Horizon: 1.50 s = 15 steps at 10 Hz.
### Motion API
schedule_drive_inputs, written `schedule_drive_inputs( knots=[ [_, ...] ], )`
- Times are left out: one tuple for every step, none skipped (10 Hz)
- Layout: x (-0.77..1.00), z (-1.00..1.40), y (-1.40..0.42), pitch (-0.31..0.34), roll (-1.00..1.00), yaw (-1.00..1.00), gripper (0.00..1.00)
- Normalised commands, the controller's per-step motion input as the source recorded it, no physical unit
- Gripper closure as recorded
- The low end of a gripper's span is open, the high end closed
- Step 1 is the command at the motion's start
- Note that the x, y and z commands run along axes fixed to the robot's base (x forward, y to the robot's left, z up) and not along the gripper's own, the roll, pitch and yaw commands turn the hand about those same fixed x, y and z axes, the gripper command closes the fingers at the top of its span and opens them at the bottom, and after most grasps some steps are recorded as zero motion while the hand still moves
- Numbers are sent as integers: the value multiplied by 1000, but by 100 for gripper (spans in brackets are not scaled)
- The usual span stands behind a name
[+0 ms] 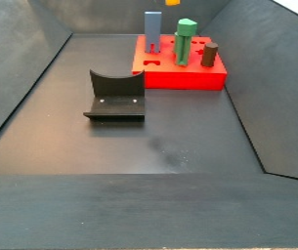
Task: Pick up the oval object. Move up. Place the oval object on the fixture. Regrasp the oval object. Move to above the board. Insert the oval object.
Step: Insert the oval object.
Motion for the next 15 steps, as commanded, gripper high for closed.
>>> schedule_drive_inputs(
  knots=[
    [-131, -446, 0, -230, -27, -51, 100],
    [-203, -520, 0, -371, -56, -49, 100],
    [-214, -494, -6, -371, -29, -37, 100],
    [-194, -489, -14, -369, -33, -40, 100],
    [-120, -434, -31, -309, 0, -54, 100],
    [-46, -411, -103, -209, 44, -57, 100],
    [0, -429, -137, -139, 121, -54, 100],
    [71, -463, -126, -20, 161, 0, 100],
    [186, -463, -123, 0, 226, -9, 100],
    [137, -394, -146, 37, 271, -34, 100],
    [54, -326, -74, 0, 150, -29, 100],
    [0, -203, 0, -37, 6, -63, 100],
    [-134, -149, 0, -81, 0, -37, 100],
    [-126, -214, 0, -146, -19, -43, 100],
    [0, -274, 0, -277, -76, -109, 100]
  ],
)
